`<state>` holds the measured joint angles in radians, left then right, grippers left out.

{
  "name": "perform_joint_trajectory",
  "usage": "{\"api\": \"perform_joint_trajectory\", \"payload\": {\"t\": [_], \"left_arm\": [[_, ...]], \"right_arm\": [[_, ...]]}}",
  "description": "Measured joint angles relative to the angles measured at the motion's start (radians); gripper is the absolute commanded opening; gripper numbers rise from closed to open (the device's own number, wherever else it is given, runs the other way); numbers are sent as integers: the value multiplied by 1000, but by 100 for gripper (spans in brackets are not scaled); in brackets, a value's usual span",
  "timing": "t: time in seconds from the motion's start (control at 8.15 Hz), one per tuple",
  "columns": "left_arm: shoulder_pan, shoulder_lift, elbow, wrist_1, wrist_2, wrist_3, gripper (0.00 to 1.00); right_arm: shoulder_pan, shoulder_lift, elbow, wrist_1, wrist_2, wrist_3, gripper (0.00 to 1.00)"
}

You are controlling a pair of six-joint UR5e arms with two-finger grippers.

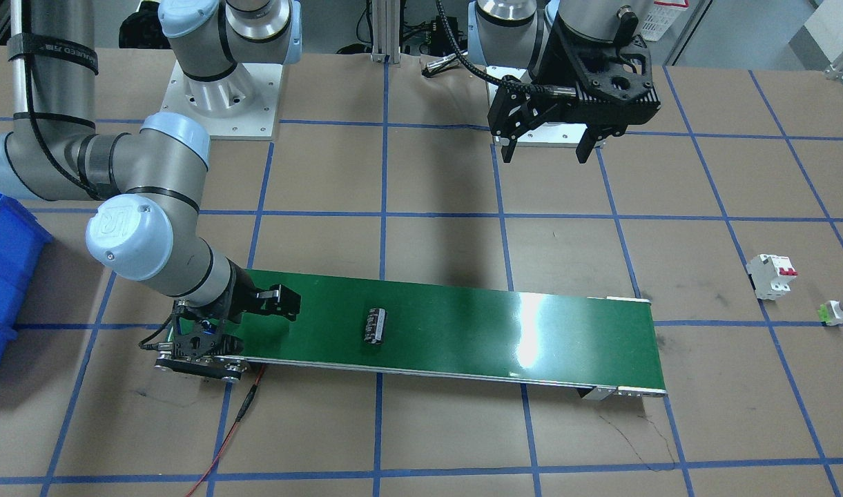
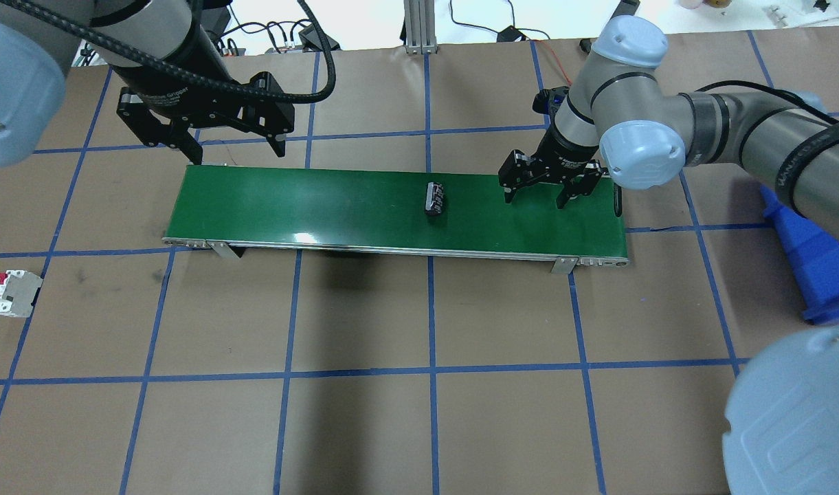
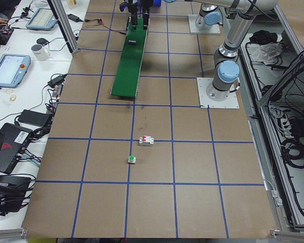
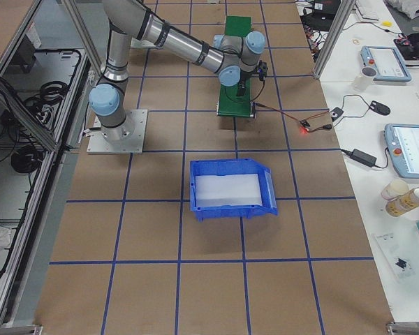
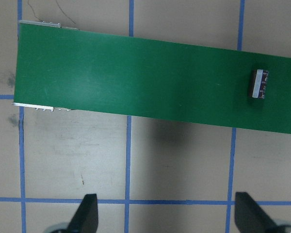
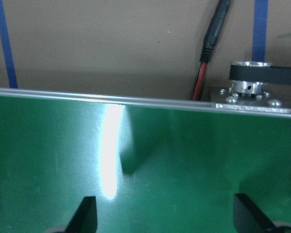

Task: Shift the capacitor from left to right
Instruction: 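Lower the right gripper onto the capacitor arriving on the belt and grasp it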

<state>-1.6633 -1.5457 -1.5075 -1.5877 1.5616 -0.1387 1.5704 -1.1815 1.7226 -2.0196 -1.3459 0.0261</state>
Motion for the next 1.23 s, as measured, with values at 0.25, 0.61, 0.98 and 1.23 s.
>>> {"api": "perform_joint_trajectory", "payload": {"t": [0.25,0.61,0.98,1.23], "left_arm": [[0,0,0,0,-2,-1,100],[0,-1,-1,0,-2,0,100],[0,-1,-1,0,-3,1,100],[-1,-1,-2,0,-4,2,100]], "right_arm": [[0,0,0,-10,2,0,99],[0,-1,3,-43,19,3,100],[10,-10,6,-64,21,20,100],[15,-11,6,-67,23,42,100]]}}
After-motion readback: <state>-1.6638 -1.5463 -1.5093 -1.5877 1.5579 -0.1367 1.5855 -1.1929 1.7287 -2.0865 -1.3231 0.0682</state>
